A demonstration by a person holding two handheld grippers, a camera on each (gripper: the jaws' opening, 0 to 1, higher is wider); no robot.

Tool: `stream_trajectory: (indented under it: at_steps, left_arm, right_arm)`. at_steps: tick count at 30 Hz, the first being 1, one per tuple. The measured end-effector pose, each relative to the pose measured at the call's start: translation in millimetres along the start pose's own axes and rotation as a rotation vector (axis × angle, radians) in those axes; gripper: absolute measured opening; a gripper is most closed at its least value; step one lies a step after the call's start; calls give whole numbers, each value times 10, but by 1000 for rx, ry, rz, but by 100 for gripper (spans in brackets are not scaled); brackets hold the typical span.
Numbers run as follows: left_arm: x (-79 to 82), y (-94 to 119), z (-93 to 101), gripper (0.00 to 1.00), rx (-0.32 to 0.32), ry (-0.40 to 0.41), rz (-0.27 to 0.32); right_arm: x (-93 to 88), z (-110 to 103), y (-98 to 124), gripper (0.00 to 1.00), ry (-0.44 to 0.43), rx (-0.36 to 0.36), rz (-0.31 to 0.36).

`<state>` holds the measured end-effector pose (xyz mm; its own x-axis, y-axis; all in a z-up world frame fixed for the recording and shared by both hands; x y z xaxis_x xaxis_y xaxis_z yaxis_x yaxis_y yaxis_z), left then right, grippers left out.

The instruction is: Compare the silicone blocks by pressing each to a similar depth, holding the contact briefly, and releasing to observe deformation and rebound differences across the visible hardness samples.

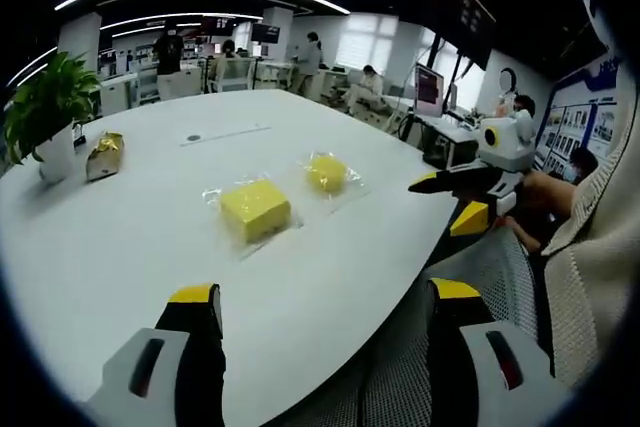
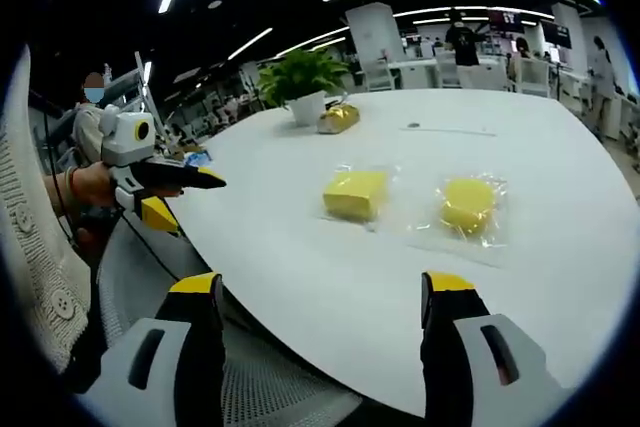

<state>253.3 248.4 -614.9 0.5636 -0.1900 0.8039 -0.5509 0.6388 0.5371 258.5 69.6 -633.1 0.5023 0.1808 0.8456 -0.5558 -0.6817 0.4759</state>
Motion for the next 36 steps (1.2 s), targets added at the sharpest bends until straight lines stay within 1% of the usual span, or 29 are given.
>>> stream_trajectory:
  at_steps: [4, 7, 13, 16, 23, 31, 32, 34, 36]
  left_arm:
    - [4, 8, -7, 83, -2, -12, -2]
    - [14, 19, -17, 83, 0, -5, 5]
    - [19, 20, -11, 83, -2, -8, 5]
    - [22, 18, -7, 84, -4, -14, 4]
    - [35, 21, -4, 83, -7, -16, 9]
    - [25, 14, -10, 83, -7, -8, 13]
    - [24, 12, -7, 83, -8, -11, 11]
    - [23, 9, -3, 83, -10, -12, 11]
    - [19, 4, -8, 83, -9, -9, 10]
  right_arm:
    - [18, 20, -11, 77, -1, -6, 4]
    - [34, 8, -13, 77, 2, -4, 6]
    - [23, -7, -8, 76, 7, 2, -1]
    - [8, -3, 6, 76, 13, -4, -12]
    - [13, 0, 24, 76, 18, -9, -14]
    - [11, -38, 40, 76, 11, -10, -1]
    - [10, -35, 55, 76, 2, -12, 2]
    - [57, -33, 84, 76, -21, -11, 30]
    - [51, -11, 88, 75, -15, -21, 25]
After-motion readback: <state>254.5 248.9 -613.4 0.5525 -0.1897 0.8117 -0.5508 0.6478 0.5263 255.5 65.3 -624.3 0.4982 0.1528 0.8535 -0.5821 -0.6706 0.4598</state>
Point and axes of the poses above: the point that each gripper's makers call its tool centre point, and the gripper's own axes: y roughly backward along the fingers, z roughly to its right, x roughly out of its top, the point moved 1 cm from there along y, roughly backward along the fingers, and after that the axes turned 2 degrees about y, right-handed, at the moved point
